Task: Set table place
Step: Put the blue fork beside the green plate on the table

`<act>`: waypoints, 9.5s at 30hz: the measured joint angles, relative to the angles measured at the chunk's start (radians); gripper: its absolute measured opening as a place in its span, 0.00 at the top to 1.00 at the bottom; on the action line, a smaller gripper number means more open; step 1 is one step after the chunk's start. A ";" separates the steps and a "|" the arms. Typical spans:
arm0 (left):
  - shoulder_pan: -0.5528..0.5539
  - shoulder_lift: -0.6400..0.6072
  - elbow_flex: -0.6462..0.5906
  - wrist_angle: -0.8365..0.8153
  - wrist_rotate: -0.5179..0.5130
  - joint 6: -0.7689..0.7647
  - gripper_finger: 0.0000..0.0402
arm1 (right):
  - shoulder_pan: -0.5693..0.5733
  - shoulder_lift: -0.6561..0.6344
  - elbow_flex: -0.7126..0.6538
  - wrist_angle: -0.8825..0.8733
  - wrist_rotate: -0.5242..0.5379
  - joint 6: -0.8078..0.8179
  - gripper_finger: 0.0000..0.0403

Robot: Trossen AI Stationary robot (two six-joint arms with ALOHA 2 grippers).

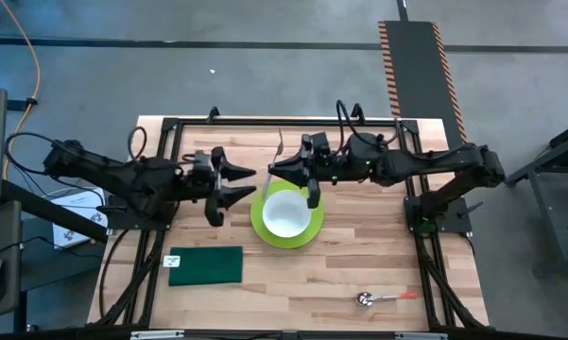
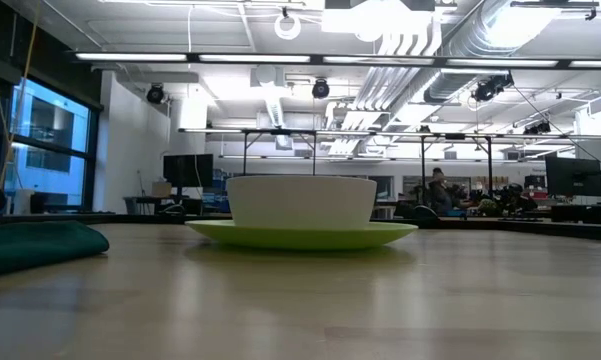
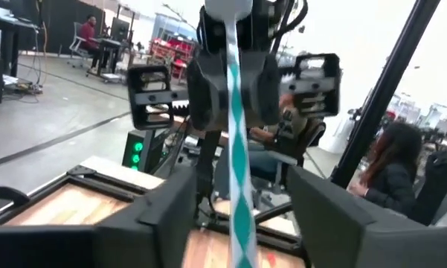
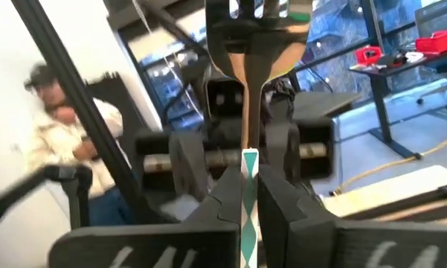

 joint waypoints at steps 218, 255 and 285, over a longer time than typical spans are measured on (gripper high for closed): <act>0.228 -0.003 -0.046 0.007 0.283 -0.033 1.00 | -0.300 -0.505 -0.158 -0.818 -0.275 -0.162 0.52; 0.237 -0.001 -0.046 -0.011 0.274 -0.051 1.00 | -0.237 -0.588 -0.706 0.140 -0.141 -0.164 0.52; 0.296 0.174 -0.045 0.163 0.321 -0.131 1.00 | -0.067 0.066 -0.483 0.448 -0.142 0.072 0.52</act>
